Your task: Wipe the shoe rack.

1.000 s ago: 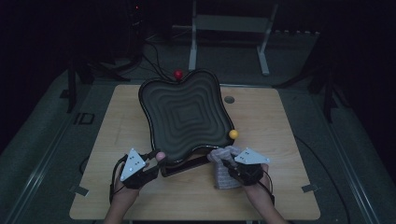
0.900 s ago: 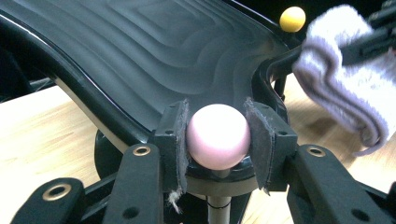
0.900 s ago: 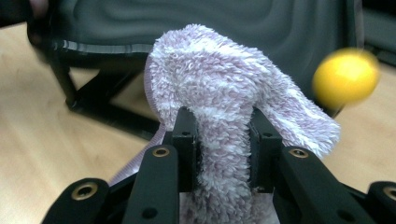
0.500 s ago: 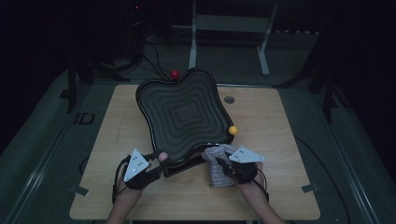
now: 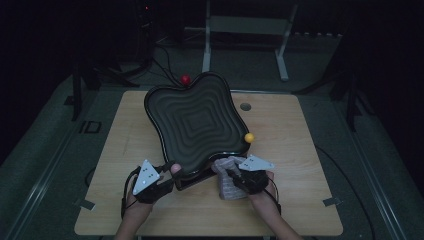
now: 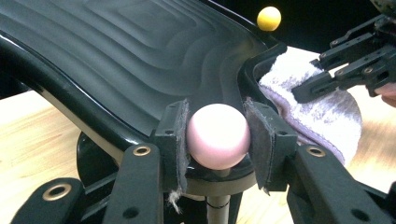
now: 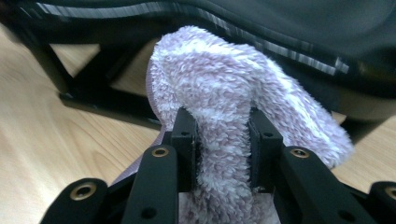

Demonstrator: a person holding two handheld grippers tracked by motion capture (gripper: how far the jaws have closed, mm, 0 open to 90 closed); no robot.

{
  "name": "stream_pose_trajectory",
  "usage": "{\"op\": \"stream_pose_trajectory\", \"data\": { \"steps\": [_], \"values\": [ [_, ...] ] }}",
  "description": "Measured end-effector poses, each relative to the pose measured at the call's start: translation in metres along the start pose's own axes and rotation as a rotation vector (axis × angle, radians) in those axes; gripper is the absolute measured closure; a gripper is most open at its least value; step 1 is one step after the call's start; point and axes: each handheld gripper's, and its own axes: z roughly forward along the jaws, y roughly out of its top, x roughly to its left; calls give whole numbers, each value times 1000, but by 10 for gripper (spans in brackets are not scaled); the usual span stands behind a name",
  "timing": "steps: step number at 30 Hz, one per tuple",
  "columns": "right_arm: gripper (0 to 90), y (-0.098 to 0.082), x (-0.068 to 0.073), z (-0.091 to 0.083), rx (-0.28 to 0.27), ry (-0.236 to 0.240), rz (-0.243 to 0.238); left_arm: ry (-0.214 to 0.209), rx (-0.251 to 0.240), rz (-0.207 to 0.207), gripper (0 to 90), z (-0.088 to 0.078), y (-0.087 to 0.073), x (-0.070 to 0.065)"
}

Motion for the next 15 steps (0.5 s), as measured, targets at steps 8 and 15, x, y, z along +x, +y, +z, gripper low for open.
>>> {"op": "stream_pose_trajectory", "data": {
  "steps": [8, 15],
  "values": [
    [689, 13, -3, -6, -55, -20, 1, -15, -10, -12, 600, 1, -1, 1],
    [688, 20, 8, -7, -62, 26, -8, -15, -1, -2, 599, 0, 0, 1]
  ]
}}
